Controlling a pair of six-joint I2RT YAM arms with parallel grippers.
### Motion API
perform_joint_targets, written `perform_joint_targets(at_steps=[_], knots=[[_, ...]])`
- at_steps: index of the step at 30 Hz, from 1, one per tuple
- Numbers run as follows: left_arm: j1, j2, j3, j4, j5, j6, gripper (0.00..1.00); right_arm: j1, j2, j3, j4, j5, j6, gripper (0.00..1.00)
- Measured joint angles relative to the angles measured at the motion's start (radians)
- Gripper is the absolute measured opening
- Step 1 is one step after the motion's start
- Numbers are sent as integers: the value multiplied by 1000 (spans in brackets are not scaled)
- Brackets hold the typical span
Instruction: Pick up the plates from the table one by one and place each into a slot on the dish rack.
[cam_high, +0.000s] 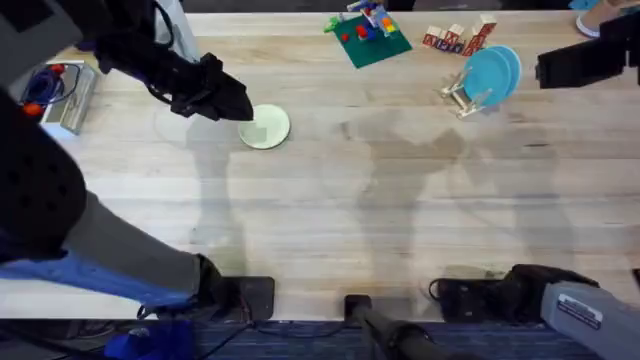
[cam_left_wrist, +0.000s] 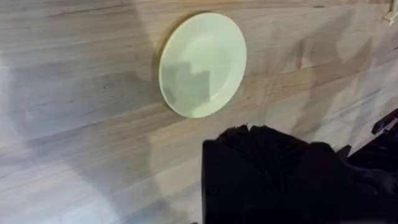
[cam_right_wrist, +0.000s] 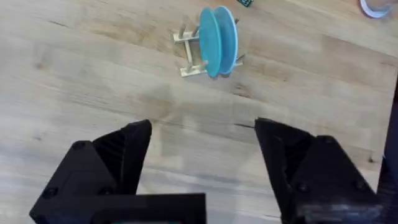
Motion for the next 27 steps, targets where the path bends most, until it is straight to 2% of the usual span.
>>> perform_joint_targets(at_steps=[9,21,27], knots=[[2,66,0,49,0,27,41,0,0,0,0,0,0,996],[72,70,0,57,0,37,41,0,0,0,0,0,0,996],[73,70,0,78,0,40,41,0,0,0,0,0,0,996]])
